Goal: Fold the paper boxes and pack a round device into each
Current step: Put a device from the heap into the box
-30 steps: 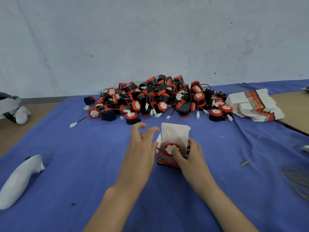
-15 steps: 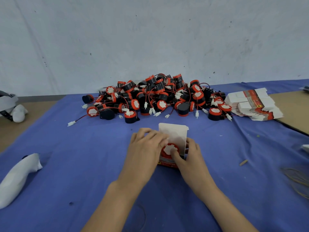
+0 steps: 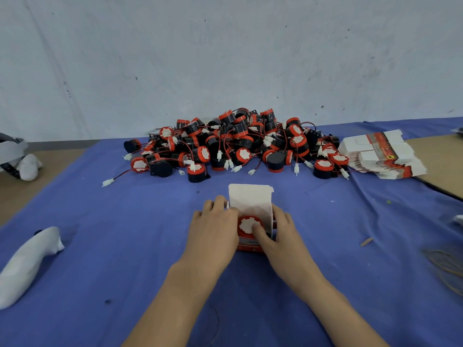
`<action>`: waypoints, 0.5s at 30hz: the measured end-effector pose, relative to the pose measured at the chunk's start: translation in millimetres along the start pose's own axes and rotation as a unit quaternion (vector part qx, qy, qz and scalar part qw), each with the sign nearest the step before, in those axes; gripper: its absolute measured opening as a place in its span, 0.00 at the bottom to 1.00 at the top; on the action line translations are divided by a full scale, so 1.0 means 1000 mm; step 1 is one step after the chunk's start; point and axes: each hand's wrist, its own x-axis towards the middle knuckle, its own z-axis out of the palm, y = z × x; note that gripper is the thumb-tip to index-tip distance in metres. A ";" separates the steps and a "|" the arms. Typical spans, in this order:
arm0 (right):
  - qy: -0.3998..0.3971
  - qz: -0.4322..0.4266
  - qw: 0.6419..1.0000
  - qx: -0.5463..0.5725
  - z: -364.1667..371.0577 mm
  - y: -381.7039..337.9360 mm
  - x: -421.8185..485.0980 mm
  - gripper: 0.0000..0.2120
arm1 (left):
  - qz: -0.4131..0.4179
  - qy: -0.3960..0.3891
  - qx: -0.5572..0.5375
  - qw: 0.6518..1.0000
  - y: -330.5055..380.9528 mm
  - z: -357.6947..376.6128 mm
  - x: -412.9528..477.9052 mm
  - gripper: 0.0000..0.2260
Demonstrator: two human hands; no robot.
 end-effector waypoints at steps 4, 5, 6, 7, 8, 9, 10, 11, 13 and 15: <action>-0.006 -0.008 1.000 0.004 0.000 -0.001 0.000 0.11 | -0.041 0.025 0.000 0.999 0.003 -0.002 -0.003 0.10; -0.007 -0.010 1.000 0.005 0.000 -0.001 0.000 0.11 | -0.045 0.022 0.004 0.999 0.003 -0.003 -0.004 0.09; -0.008 -0.010 1.000 0.004 0.000 -0.001 0.000 0.11 | -0.045 0.014 0.014 0.999 0.002 -0.004 -0.004 0.08; -0.009 -0.010 1.000 0.001 0.000 -0.001 0.000 0.11 | -0.042 0.004 0.026 0.999 0.002 -0.005 -0.003 0.08; -0.011 -0.009 1.000 -0.003 0.000 -0.001 0.000 0.12 | -0.039 -0.007 0.035 0.999 0.002 -0.007 -0.003 0.09; -0.013 -0.009 1.000 -0.008 0.000 -0.001 0.000 0.13 | -0.036 -0.017 0.042 0.998 0.003 -0.008 -0.001 0.09; -0.015 -0.011 1.000 -0.011 0.000 -0.001 0.000 0.13 | -0.032 -0.026 0.046 0.998 0.005 -0.010 0.000 0.10; -0.016 -0.012 1.000 -0.013 0.000 -0.001 -0.001 0.13 | -0.027 -0.029 0.050 0.998 0.006 -0.010 0.001 0.09; -0.013 -0.013 1.000 -0.009 0.000 -0.002 -0.001 0.13 | -0.023 -0.027 0.056 0.998 0.009 -0.010 0.002 0.09; -0.010 -0.013 1.000 -0.007 -0.001 -0.002 -0.001 0.14 | -0.034 -0.016 0.045 0.998 0.008 -0.009 0.002 0.09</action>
